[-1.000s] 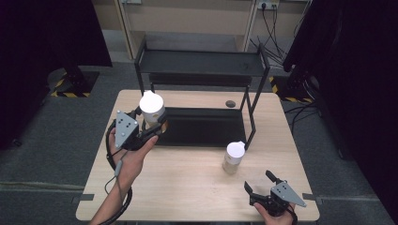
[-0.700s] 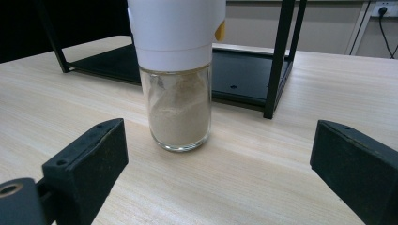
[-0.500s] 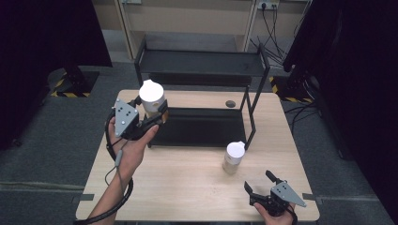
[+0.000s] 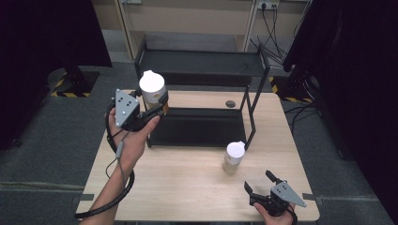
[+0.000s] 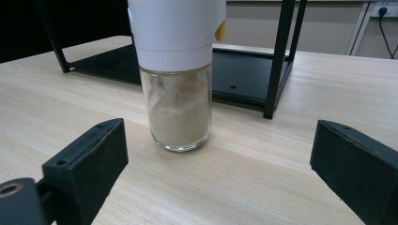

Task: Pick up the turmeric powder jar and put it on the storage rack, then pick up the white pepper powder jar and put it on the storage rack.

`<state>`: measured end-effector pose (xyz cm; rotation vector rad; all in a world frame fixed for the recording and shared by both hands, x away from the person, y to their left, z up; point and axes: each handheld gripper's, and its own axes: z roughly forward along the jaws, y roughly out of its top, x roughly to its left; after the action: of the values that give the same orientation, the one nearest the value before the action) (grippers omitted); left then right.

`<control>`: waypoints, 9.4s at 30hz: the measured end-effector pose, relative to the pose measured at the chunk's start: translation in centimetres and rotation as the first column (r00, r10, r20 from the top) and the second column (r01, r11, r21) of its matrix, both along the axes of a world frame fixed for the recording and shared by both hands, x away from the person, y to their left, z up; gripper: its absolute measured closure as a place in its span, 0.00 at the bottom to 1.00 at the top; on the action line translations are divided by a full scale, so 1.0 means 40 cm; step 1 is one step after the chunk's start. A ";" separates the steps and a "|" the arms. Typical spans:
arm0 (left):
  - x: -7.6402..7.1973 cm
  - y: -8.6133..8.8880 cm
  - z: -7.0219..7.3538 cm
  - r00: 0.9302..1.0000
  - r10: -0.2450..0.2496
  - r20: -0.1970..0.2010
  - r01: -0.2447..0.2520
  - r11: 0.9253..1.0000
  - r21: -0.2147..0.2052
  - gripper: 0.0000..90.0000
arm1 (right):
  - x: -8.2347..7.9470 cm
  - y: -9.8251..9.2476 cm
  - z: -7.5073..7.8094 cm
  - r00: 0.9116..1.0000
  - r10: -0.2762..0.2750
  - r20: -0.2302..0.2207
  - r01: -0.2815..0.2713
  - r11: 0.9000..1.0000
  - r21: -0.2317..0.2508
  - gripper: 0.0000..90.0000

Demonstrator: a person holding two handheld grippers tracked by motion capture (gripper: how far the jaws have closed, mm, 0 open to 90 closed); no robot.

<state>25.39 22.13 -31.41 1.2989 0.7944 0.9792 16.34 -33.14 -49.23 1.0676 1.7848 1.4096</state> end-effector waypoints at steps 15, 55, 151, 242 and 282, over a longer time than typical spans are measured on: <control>0.025 -0.002 0.051 1.000 0.016 0.012 -0.016 1.000 -0.020 0.34 | 0.001 -0.001 0.001 1.000 0.000 -0.003 0.000 1.000 0.002 0.05; 0.095 -0.024 0.146 0.998 0.056 0.008 -0.056 0.998 -0.021 0.34 | 0.002 -0.002 0.001 1.000 0.000 -0.005 0.000 1.000 0.003 0.05; 0.205 -0.051 0.157 0.992 0.118 -0.045 -0.121 0.991 -0.052 0.14 | 0.002 -0.007 -0.002 1.000 0.011 0.001 -0.011 1.000 0.009 0.05; -0.174 0.022 -0.509 0.957 0.044 -0.286 -0.043 0.999 0.010 0.15 | -0.001 -0.005 -0.004 1.000 0.011 0.011 -0.011 1.000 0.003 0.05; -0.176 0.032 -0.518 0.960 0.032 -0.279 -0.041 0.999 -0.028 0.14 | 0.150 0.092 0.035 0.995 0.098 0.012 -0.098 0.995 0.020 0.11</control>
<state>18.36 23.39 -52.15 1.4155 1.0490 0.8174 22.35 -29.46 -47.83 0.9927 1.8404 1.4925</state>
